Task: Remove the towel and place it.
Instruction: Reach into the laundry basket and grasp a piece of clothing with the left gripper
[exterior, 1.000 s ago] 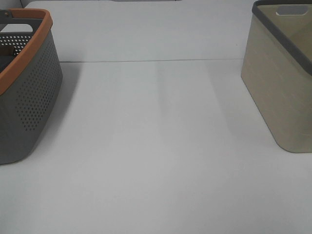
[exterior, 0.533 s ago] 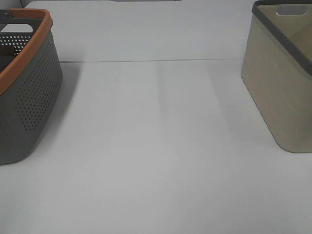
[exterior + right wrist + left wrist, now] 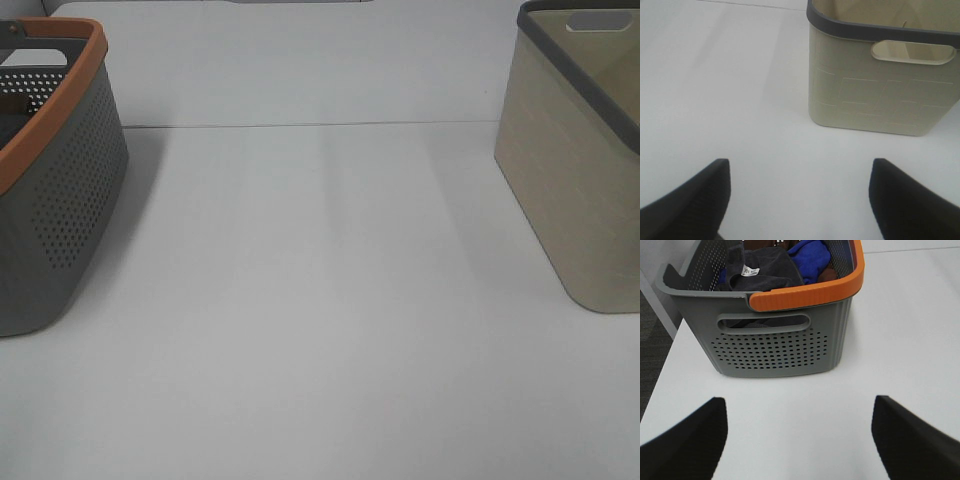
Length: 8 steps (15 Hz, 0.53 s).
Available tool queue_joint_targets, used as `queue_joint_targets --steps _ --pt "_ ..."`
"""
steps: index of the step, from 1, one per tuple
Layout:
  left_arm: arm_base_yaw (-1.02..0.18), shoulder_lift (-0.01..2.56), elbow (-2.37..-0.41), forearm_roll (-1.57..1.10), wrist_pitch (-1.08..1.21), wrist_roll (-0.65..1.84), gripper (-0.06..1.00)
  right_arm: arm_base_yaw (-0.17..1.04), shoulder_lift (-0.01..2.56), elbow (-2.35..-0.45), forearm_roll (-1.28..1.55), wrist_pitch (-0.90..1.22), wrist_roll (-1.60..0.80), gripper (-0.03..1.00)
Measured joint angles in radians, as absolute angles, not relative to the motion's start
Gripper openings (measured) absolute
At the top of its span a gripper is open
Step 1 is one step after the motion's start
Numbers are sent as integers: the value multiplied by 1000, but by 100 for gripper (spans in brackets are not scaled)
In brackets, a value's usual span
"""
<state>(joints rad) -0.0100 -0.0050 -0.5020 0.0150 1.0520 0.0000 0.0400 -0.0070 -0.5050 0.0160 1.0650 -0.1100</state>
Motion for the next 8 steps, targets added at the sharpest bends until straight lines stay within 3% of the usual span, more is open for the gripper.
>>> queue_joint_targets --steps 8 --pt "-10 -5 -502 15 1052 0 76 40 -7 -505 16 1065 -110 73"
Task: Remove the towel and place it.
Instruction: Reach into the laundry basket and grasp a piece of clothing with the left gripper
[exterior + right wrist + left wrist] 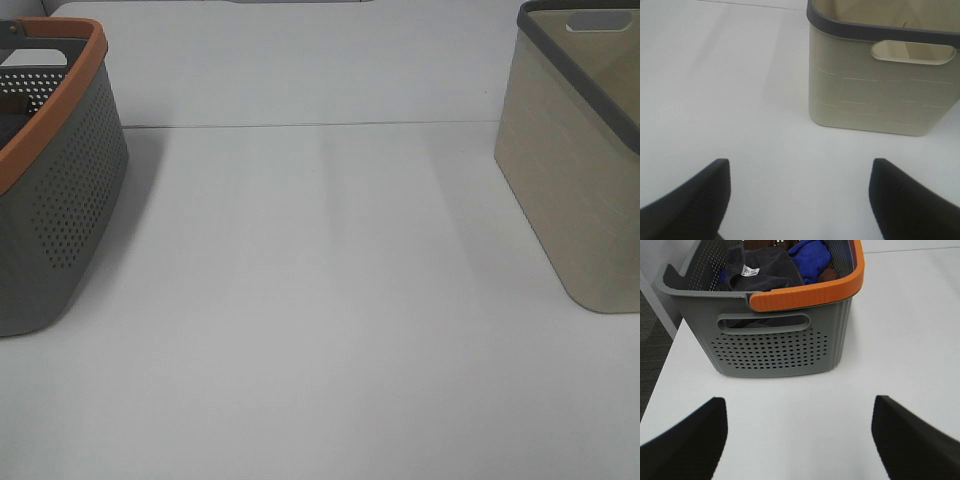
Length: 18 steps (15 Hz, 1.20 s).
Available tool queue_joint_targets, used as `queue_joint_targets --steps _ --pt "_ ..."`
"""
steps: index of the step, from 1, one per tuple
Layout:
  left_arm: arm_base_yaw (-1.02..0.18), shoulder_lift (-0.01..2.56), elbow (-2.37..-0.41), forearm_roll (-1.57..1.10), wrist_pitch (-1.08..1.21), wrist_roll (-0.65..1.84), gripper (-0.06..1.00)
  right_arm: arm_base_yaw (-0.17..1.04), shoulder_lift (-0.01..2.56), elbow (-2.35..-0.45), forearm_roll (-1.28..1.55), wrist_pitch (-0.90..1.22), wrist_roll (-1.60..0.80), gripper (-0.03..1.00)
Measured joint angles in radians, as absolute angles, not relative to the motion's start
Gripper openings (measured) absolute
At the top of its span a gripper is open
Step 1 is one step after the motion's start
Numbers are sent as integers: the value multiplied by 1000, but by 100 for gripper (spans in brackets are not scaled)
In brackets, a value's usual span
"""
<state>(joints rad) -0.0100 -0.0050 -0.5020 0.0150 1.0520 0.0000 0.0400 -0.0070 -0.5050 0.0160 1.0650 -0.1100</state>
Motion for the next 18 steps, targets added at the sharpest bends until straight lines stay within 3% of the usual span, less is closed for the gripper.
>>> queue_joint_targets --steps 18 --pt "-10 -5 -502 15 1052 0 76 40 -7 -505 16 1065 -110 73"
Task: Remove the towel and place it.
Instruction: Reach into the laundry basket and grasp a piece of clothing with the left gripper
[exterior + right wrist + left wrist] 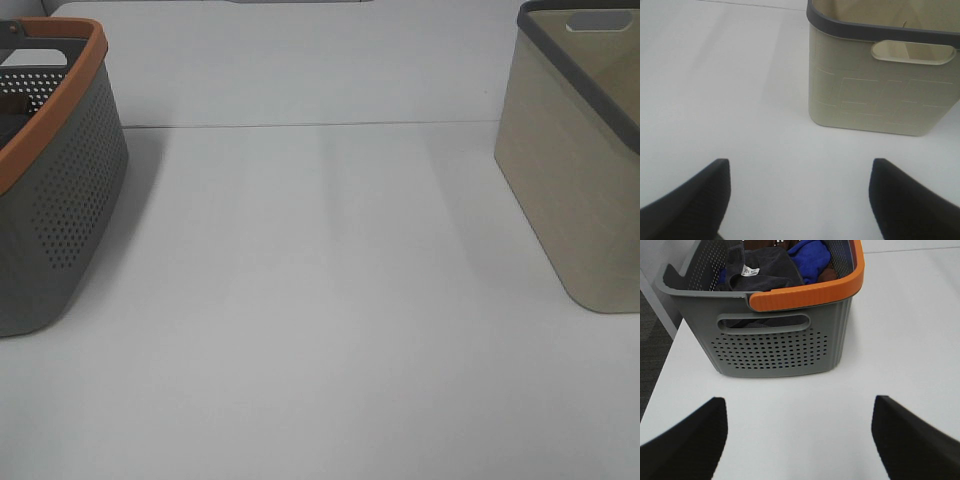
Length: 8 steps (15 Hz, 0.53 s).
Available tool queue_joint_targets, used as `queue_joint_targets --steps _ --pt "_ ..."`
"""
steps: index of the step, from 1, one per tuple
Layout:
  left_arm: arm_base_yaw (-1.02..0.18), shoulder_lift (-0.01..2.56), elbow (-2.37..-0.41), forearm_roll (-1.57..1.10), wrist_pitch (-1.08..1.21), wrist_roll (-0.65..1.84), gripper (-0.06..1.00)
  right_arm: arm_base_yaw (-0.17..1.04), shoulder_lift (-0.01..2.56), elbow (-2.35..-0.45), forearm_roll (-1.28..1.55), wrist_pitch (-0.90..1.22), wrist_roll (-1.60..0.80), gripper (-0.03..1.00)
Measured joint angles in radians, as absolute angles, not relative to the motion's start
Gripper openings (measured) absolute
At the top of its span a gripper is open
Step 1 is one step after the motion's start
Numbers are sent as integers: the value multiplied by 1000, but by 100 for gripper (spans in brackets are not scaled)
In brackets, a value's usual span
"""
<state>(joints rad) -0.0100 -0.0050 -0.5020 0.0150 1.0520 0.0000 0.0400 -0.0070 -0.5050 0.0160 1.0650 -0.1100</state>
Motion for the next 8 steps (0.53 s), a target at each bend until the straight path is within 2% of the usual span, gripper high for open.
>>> queue_joint_targets --steps 8 --pt "-10 -5 -502 15 1052 0 76 40 -7 -505 16 1065 -110 73"
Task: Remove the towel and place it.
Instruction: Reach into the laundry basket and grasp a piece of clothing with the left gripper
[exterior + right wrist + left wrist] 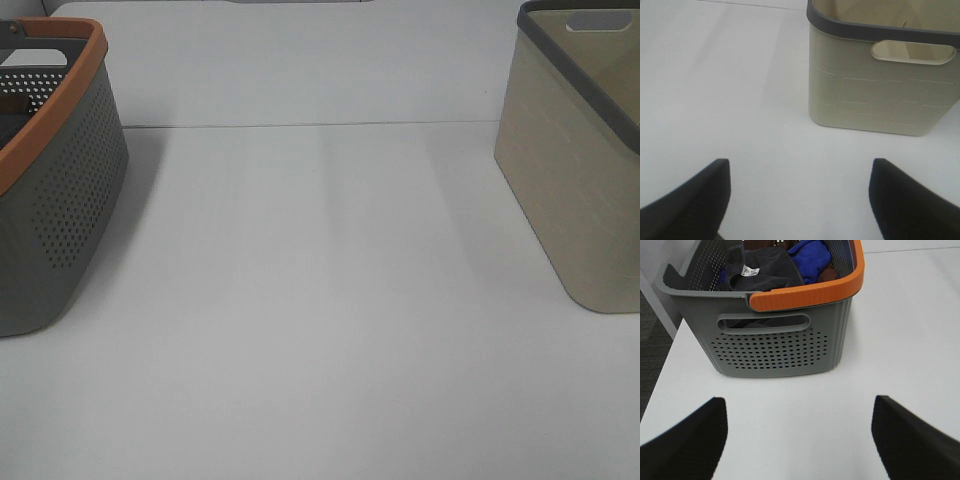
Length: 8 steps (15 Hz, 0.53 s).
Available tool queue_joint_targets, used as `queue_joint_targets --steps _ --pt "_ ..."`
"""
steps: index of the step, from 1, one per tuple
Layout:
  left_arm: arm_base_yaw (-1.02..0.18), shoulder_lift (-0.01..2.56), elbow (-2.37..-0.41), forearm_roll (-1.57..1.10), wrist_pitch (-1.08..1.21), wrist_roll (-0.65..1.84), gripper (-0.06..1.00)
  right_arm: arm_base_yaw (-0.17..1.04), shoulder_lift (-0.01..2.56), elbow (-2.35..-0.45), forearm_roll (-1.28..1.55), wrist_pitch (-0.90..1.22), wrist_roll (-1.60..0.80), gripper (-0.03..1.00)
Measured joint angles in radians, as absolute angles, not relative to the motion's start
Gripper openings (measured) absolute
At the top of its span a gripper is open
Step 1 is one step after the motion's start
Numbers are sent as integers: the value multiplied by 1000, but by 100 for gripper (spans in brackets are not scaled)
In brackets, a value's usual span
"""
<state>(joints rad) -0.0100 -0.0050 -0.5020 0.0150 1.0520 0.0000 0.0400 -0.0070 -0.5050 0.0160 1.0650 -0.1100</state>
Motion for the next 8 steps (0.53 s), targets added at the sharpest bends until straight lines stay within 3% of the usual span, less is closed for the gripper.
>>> queue_joint_targets --steps 8 --pt "-10 -5 -502 15 1052 0 76 40 -7 -505 16 1065 -110 73"
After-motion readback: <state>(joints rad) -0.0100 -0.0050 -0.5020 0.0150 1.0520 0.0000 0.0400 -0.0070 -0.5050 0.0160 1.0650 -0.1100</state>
